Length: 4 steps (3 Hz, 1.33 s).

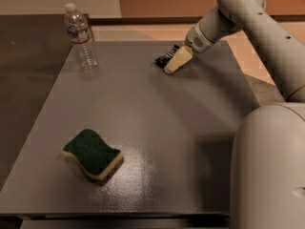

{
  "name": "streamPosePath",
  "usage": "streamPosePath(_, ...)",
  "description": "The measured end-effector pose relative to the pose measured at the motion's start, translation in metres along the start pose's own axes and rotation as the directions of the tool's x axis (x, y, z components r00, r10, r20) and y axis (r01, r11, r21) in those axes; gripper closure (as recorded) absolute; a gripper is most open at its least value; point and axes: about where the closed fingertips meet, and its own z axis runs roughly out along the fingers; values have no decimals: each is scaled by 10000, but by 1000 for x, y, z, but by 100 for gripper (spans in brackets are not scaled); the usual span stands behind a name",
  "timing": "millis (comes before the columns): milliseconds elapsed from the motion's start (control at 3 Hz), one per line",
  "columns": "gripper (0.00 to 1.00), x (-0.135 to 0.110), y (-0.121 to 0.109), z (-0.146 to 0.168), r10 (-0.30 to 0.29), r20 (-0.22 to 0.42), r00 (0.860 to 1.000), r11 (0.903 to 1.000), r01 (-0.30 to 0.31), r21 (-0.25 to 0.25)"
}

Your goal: Move rxbar chocolate near sponge

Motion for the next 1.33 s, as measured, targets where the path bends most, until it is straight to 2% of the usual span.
streamPosePath(1000,87,-8,3,-1,-58,184,9998,9998,61,-167)
streamPosePath(1333,100,-8,3,-1,-59,184,9998,9998,62,-169)
